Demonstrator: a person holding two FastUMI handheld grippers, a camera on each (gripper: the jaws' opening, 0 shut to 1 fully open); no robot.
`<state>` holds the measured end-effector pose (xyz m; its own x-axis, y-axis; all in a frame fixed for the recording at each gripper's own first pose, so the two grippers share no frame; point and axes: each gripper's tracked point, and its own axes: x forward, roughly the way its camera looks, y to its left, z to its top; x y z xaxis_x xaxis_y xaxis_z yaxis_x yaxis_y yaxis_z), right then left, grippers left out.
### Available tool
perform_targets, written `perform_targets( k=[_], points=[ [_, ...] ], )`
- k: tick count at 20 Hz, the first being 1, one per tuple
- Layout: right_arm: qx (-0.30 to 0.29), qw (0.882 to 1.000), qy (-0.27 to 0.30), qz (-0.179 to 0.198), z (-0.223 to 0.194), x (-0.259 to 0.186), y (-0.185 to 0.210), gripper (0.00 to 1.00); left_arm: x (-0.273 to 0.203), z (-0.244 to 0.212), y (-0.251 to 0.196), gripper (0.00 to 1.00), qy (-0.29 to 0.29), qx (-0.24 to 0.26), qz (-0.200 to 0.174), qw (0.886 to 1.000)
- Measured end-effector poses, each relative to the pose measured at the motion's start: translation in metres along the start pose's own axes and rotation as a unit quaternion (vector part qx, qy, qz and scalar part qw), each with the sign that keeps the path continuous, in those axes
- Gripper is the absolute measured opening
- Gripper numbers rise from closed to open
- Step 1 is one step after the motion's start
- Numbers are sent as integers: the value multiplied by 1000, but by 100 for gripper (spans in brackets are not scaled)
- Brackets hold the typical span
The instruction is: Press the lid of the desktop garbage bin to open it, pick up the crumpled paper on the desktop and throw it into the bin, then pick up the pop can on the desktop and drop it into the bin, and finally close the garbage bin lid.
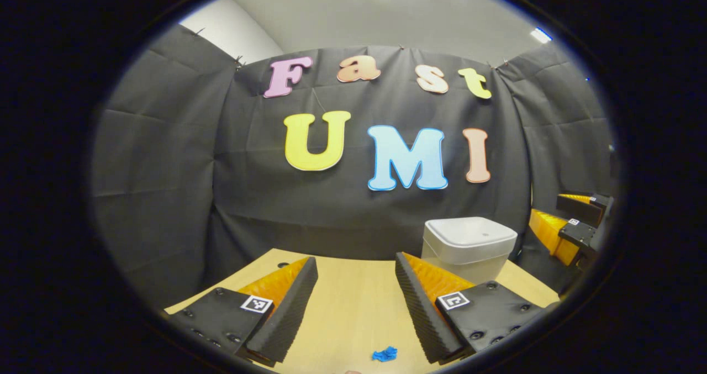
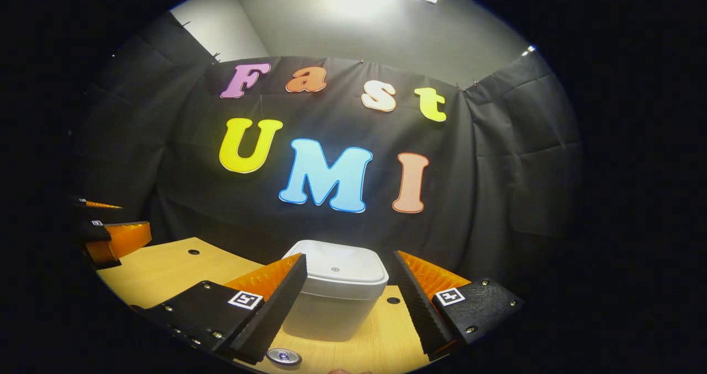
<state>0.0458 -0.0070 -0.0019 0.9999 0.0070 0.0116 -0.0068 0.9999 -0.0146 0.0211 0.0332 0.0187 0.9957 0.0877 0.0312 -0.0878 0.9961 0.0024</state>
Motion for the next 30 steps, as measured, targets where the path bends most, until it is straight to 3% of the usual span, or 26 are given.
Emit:
perform_targets(
  k=[6, 8, 11, 14, 15, 18, 19, 20, 22, 23, 30],
  points=[
    [-7, 1000, 5, 11, -7, 15, 8, 97, 13, 0, 3, 95, -3, 8, 8, 1000],
    [-8, 1000, 11, 11, -11, 22, 7, 88, 18, 0, 1, 95, -3, 9, 8, 1000],
    [-8, 1000, 8, 7, -11, 30, 1, 65, 26, -1, -3, 95, -4, 12, 6, 1000],
    [6, 1000, 12, 6, -17, 38, -6, 58, 32, 0, -8, 95, -7, 10, 3, 1000],
    [9, 1000, 15, 6, -17, 43, -6, 48, 33, 1, -11, 95, -9, 10, 1, 1000],
    [15, 1000, 15, -12, -19, 50, -17, 39, 37, -1, -16, 95, -8, 11, -4, 1000],
    [19, 1000, 12, -19, -16, 49, -22, 16, 38, -2, -17, 95, -9, 12, -5, 1000],
    [22, 1000, 9, -18, -16, 56, -25, 10, 39, -2, -18, 95, -8, 13, -5, 1000],
    [25, 1000, 8, -11, -17, 61, -21, 9, 41, -4, -20, 95, -6, 12, -7, 1000],
    [30, 999, 10, -16, -21, 71, -27, 0, 42, -5, -21, 95, -5, 12, -9, 1000],
    [92, 995, 28, 37, -32, 110, -4, 0, 50, -9, -23, 95, -1, 18, -12, 1000]
  ],
)
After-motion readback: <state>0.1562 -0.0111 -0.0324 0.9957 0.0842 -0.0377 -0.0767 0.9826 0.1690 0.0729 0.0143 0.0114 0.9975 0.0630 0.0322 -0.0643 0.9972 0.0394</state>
